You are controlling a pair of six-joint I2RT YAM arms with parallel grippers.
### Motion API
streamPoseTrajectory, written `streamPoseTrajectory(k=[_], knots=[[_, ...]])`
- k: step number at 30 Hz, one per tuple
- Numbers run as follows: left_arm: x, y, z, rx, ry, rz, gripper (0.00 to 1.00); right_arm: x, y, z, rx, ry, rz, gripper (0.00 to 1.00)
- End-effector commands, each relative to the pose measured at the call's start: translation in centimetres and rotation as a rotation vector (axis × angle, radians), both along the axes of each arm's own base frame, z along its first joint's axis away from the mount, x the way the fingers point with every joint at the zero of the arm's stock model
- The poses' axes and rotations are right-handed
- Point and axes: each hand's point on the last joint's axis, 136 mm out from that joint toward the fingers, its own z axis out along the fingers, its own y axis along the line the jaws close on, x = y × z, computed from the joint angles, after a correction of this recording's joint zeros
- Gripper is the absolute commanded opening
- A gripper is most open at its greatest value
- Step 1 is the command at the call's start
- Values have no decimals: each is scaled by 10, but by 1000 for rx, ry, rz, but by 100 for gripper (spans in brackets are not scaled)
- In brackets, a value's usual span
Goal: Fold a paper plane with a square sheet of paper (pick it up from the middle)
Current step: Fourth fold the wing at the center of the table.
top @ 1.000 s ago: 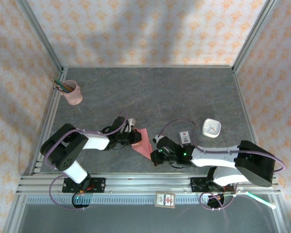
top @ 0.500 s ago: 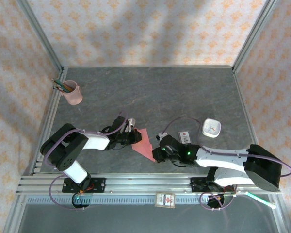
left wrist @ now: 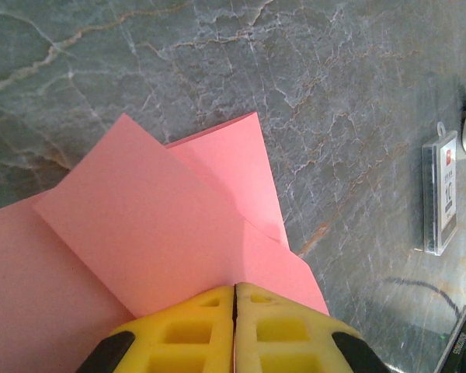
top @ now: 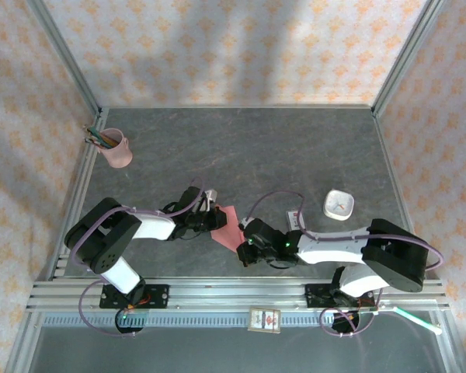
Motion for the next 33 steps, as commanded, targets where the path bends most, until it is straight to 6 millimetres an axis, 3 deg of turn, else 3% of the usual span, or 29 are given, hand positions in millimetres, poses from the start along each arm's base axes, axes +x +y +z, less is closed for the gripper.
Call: streamPoseTrajectory(k=[1,11,20,33], knots=[[-7,16,-20,85,54,19,11,12,8,8,22,-34,-13,6],[-8,17,-20,87,53,19,11,14,-1,1,13,-21,-36,5],[-9,18,-22,90,57,21,11,-1,-21,-22,-19,40,-52,5],[-9,28,-33,149,77,39,11,-15,-37,-28,-29,77,-60,4]])
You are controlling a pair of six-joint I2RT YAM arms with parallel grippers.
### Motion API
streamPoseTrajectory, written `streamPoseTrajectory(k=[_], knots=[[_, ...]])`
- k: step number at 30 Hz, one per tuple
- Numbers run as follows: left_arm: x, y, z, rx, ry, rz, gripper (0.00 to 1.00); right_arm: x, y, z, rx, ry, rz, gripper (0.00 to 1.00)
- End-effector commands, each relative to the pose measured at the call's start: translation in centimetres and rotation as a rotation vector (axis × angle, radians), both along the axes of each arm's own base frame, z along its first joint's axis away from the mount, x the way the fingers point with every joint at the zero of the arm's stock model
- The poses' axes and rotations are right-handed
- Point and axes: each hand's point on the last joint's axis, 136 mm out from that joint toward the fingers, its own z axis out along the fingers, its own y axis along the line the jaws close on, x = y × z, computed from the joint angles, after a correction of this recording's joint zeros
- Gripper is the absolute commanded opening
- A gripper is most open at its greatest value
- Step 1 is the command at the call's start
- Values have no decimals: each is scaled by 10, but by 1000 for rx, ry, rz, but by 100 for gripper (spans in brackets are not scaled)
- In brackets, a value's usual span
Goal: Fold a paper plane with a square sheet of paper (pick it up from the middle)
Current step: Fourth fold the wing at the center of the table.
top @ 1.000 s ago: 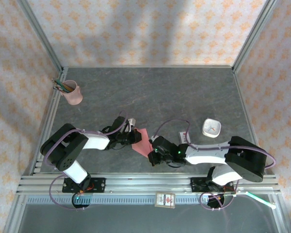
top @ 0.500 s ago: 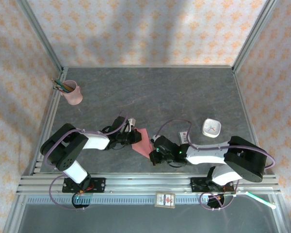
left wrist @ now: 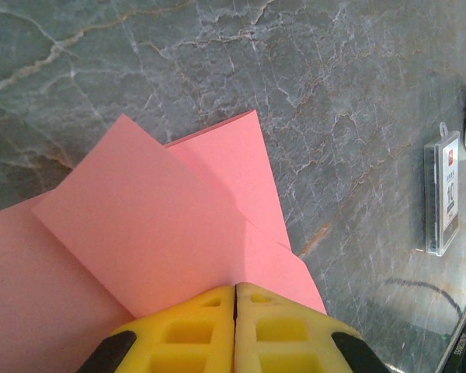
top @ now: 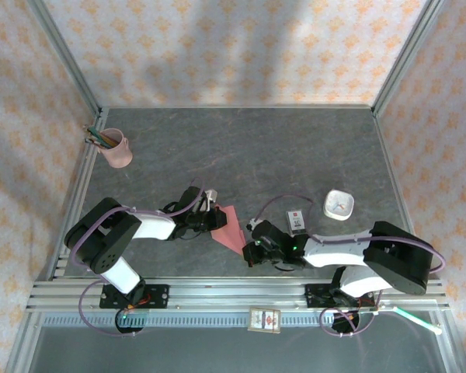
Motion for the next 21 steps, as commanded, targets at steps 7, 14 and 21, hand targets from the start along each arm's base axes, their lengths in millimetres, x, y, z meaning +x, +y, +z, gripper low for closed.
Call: streamPoseTrajectory(k=[7,14,21], knots=[[-11,31,-38,166,82,39,11,-20,-26,-22,-87,76,3,4],[-12,34,-41,187,89,41,11,-31,-36,-28,-125,97,21,3],[-14,36,-43,196,94,44,11,-41,-42,-35,-171,117,62,3]])
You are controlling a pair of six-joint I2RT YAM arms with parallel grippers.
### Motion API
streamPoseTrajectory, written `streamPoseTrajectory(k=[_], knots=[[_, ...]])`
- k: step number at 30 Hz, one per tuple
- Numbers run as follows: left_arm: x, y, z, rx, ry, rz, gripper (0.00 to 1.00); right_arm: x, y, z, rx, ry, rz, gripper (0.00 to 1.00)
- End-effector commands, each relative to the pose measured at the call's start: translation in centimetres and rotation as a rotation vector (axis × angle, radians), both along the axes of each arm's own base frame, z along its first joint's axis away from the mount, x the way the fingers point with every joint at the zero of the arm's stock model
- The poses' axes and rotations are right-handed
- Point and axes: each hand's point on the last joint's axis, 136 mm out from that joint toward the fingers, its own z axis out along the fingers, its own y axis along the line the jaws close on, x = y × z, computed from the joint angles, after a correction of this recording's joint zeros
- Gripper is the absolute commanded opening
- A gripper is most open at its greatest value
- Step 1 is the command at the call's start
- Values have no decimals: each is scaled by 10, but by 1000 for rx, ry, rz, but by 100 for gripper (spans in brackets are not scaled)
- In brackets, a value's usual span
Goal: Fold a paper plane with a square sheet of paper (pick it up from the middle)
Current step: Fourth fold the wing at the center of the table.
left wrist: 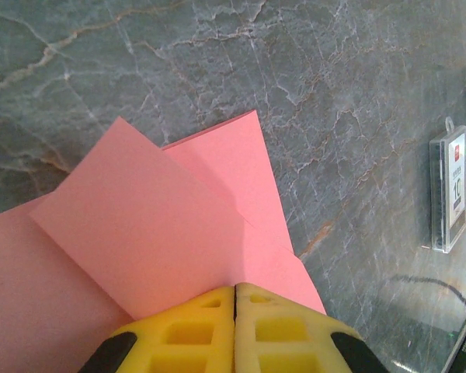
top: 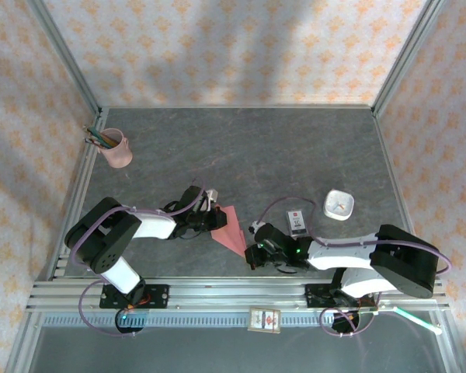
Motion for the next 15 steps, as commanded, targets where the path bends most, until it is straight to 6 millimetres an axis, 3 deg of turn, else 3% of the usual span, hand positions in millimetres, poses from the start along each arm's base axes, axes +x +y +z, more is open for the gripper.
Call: streamPoseTrajectory(k=[1,10,15], knots=[[-14,36,-42,179,95,59,11,-32,-38,-36,-181,110,55,3],[-15,37,-43,184,102,57,11,-31,-44,-32,-214,97,56,1],[-15,36,-43,183,103,55,11,-19,-34,-10,-176,41,50,0]])
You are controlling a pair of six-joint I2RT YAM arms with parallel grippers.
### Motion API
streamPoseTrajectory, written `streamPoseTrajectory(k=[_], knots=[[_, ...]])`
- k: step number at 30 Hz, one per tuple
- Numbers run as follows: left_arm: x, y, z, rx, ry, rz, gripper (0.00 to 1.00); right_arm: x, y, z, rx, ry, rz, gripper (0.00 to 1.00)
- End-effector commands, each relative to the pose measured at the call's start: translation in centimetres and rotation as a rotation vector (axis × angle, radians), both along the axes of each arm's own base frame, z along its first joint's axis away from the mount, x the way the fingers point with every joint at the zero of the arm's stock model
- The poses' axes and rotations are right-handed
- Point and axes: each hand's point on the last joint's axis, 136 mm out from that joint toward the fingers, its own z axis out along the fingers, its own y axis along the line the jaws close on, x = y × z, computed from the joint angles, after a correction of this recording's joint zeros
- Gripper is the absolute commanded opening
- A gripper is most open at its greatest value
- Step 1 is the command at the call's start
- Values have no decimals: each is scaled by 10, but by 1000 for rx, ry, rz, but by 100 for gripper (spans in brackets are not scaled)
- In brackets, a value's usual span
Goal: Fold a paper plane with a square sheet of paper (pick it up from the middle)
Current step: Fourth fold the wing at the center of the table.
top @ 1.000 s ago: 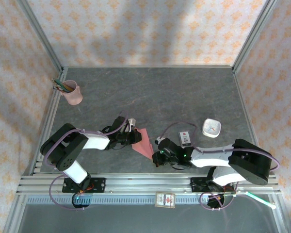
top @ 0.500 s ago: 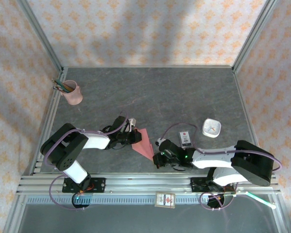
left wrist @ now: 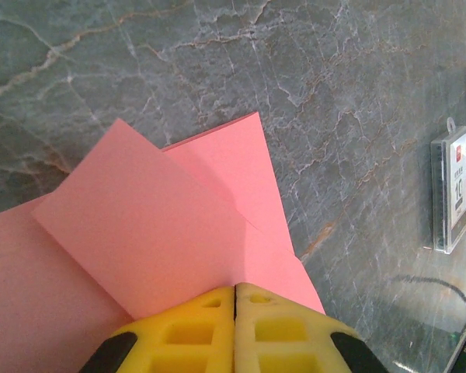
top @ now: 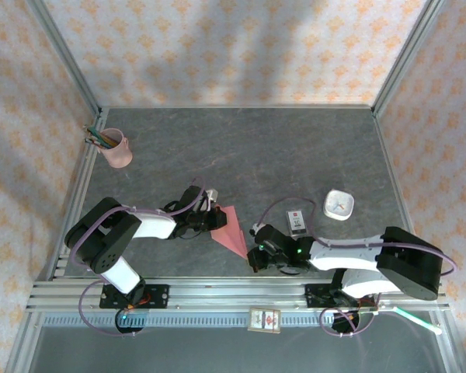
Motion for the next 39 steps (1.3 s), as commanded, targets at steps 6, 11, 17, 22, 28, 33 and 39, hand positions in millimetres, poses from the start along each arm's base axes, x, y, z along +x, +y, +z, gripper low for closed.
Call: streamPoseTrajectory(k=[6,11,17,22,28,33,39], knots=[[-14,35,-42,176,101,54,11,17,9,39,63,-48,-12,1],[-14,35,-42,173,101,54,11,32,32,50,110,-73,-5,1],[-13,33,-41,168,100,53,11,46,48,40,105,-70,-3,1],[-12,33,-40,170,98,49,11,49,43,23,62,-53,-4,1],[-11,32,-38,170,94,49,11,42,34,4,30,-16,-6,0],[-11,33,-38,173,94,47,11,37,24,-3,14,2,-21,0],[-12,33,-39,174,95,49,11,32,15,-11,-5,18,-34,0]])
